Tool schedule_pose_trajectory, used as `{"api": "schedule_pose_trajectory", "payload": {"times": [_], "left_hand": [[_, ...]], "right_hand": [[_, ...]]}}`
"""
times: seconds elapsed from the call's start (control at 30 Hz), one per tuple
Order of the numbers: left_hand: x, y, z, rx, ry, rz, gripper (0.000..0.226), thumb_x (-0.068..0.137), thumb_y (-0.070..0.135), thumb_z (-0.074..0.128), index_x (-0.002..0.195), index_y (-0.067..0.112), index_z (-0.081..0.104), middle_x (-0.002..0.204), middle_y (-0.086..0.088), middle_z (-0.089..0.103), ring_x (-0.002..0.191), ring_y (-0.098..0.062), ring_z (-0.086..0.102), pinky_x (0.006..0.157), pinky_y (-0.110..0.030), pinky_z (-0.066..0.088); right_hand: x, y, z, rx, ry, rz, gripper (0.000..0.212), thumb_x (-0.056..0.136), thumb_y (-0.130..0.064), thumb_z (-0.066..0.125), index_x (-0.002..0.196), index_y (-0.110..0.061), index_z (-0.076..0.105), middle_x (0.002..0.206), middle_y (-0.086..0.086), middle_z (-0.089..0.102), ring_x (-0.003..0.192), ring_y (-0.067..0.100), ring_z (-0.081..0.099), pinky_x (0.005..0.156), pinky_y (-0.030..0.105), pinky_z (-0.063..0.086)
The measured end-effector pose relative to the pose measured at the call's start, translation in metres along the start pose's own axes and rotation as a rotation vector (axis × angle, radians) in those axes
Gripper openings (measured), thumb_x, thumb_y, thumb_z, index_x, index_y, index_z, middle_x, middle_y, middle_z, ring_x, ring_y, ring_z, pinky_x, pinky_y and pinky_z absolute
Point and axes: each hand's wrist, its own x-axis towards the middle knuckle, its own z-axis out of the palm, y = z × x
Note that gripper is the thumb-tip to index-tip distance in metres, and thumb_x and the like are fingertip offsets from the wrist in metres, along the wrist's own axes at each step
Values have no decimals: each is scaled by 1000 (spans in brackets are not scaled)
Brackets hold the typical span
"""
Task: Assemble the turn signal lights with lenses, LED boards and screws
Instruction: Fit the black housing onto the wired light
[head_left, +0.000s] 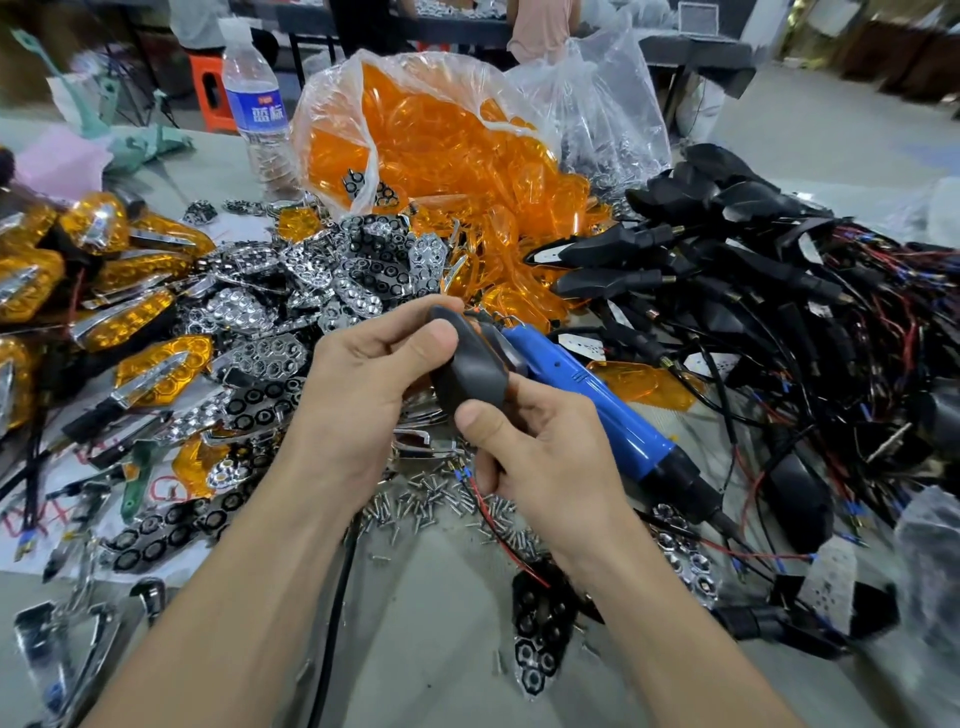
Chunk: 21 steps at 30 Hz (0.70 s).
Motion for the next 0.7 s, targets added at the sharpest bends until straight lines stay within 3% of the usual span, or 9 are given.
{"api": "schedule_pose_trajectory", "payload": {"times": [0.1, 0.23, 0.3, 0.4, 0.5, 0.6, 0.7], "left_hand": [[-2, 1, 3, 40, 48, 47, 32, 74, 24, 73, 105, 14, 78, 91, -5, 80, 83, -18, 73, 78, -26, 59], [-4, 1, 6, 112, 41, 109, 20, 84, 13, 74, 104, 15, 77, 84, 2, 79, 76, -10, 72, 70, -21, 57], [-6, 4, 5, 106, 22, 127, 29, 81, 16, 78, 109, 15, 76, 90, -1, 81, 78, -10, 75, 69, -20, 57], [-8, 9, 3, 51, -54, 173, 31, 82, 10, 77, 110, 22, 79, 106, -3, 80, 88, -12, 76, 68, -23, 60], [-9, 12, 3, 24, -129, 195, 34, 82, 8, 77, 108, 29, 82, 109, -2, 79, 87, -12, 75, 64, -26, 62], [-9, 10, 4, 66, -109, 221, 43, 79, 10, 83, 118, 27, 78, 108, -4, 80, 95, -16, 76, 77, -25, 60], [-10, 7, 8, 120, -81, 243, 51, 82, 5, 78, 129, 23, 69, 109, -4, 80, 98, -20, 77, 82, -28, 60]], "right_hand": [[-1, -1, -1, 0, -22, -5, 15, 89, -39, 70, 92, -25, 73, 49, 1, 56, 46, 14, 49, 47, 22, 39], [-1, -4, -1, 59, -64, 6, 13, 88, -40, 69, 90, -29, 74, 58, 9, 61, 47, 15, 52, 47, 23, 40], [0, -6, 1, 137, -109, 18, 10, 87, -35, 69, 92, -28, 75, 65, 11, 62, 48, 15, 53, 46, 22, 39], [3, -7, 0, 186, -175, -24, 21, 85, -36, 69, 105, -31, 73, 77, 7, 64, 63, 17, 59, 55, 25, 46], [3, -6, -1, 213, -178, -62, 31, 84, -35, 71, 115, -35, 71, 89, 0, 67, 76, 17, 60, 63, 27, 48], [2, -7, -2, 223, -117, -68, 40, 81, -33, 76, 121, -26, 68, 86, -3, 64, 76, 22, 55, 59, 29, 44], [2, -8, -4, 210, -92, -71, 35, 83, -29, 77, 117, -23, 70, 80, -5, 64, 68, 19, 56, 53, 27, 42]]}}
